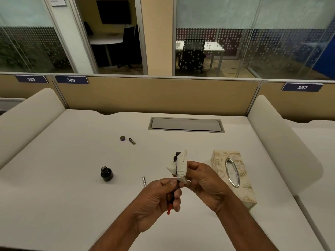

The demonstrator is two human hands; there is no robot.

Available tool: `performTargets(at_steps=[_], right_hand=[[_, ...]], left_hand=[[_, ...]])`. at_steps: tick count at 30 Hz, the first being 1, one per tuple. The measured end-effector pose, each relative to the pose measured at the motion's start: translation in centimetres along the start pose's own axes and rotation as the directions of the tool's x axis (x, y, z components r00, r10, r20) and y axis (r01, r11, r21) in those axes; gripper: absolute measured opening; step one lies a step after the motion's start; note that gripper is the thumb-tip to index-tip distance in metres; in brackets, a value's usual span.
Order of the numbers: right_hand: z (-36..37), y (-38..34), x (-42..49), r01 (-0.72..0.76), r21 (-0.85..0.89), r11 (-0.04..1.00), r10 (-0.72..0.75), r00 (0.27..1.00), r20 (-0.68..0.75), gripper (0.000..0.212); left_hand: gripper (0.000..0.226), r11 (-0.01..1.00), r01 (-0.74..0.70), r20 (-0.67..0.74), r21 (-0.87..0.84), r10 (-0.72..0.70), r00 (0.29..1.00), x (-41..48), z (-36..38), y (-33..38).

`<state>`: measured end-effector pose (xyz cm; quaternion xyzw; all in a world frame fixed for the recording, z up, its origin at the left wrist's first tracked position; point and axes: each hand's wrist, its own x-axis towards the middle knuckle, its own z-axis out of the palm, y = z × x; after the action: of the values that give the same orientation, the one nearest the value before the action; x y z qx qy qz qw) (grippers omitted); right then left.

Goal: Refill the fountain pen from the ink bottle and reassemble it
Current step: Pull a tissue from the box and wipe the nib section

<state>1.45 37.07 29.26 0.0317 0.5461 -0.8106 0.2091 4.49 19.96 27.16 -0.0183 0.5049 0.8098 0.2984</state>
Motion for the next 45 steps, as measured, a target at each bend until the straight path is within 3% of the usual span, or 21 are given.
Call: performTargets(at_steps=[3,7,14,21,26,31,39,45], right_hand=[[0.1,0.3,0.0,0.011,0.046,0.999,-0.011,1.000,-0.006,0.043],[0.3,0.6,-0.2,0.026,0.094,0.995,-0.028,0.999,0.016,0.036],[0.8,1.2,-0.6,0.008,0.250,0.968,-0.010,1.000,0.006,0.030],[0.8,1.2,-0.3,0.046,0.377,0.925,-0.005,0.994,-0.109,0.026],[0.7,1.3,-0.4,0.068,0.223,0.973,-0.039,0.991,-0.132,0.026],[1.9,1.5,-0.9,0.124,0.125,0.984,-0.110,0.987,-0.114,0.032],[2.9,1.8,-1.2,0.197,0.149,0.969,-0.155,0.955,-0.252,0.014],[3.3,2.2,-1.6,0.173,0.131,0.976,-0.144,0.968,-0.203,0.022]], left_hand=[[0.024,0.995,0.023,0.060,-0.096,-0.018,0.998,-0.1,-0.1,-0.2],[0.019,0.988,0.035,0.128,-0.149,-0.016,0.992,-0.3,-0.3,-0.4],[0.020,0.994,0.027,0.117,-0.109,-0.014,0.993,-0.7,-0.3,0.1],[0.016,0.992,0.065,0.089,-0.108,-0.056,0.994,-1.8,-0.7,0.0],[0.018,0.989,0.006,0.091,-0.145,0.007,0.996,-2.6,0.0,0.3],[0.024,0.997,-0.058,0.058,-0.053,0.061,0.996,-2.1,1.1,0.7],[0.026,0.994,-0.098,-0.056,-0.042,0.095,0.994,-2.0,1.9,0.5],[0.026,0.993,-0.115,-0.102,-0.033,0.111,0.989,-1.8,2.2,0.5]])
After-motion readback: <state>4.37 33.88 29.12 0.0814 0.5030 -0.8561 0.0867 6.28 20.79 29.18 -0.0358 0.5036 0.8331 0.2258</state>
